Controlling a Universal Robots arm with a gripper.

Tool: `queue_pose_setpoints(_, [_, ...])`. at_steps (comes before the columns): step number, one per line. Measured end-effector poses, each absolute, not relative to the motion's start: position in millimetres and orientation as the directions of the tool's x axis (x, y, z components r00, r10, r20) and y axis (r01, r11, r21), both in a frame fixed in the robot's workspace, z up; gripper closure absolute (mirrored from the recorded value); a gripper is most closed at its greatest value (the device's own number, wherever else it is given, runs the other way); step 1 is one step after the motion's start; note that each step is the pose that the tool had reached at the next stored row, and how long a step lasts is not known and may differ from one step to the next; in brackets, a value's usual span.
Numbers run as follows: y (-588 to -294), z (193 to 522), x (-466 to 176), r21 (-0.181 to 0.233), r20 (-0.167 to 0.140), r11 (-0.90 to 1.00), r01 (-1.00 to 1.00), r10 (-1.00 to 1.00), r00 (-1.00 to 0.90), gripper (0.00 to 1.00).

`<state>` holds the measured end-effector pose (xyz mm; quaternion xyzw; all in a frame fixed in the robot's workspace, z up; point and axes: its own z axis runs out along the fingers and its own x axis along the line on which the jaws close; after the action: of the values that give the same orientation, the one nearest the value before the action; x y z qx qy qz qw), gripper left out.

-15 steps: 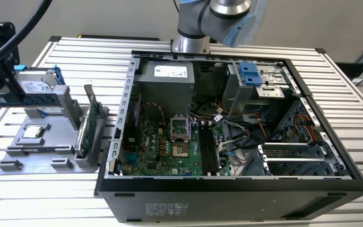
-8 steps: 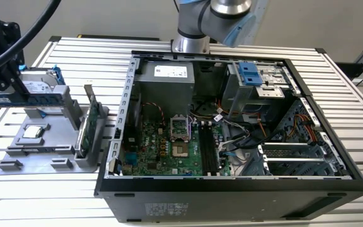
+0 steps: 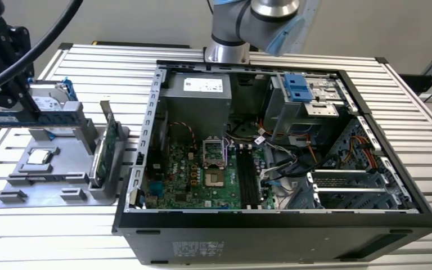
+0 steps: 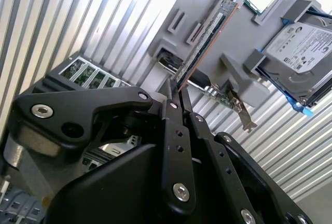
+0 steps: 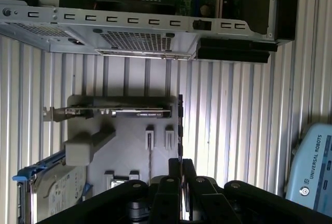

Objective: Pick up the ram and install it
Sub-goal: 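Pick up the ram and move it above insertion slot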

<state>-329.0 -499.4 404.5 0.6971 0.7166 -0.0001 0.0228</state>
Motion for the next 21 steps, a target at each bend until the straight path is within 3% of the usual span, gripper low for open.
queue_pose_setpoints(21, [-498.3,404.2,-303.7,0.032,-0.033,0.028,0.999,0.999,-0.027,1.0])
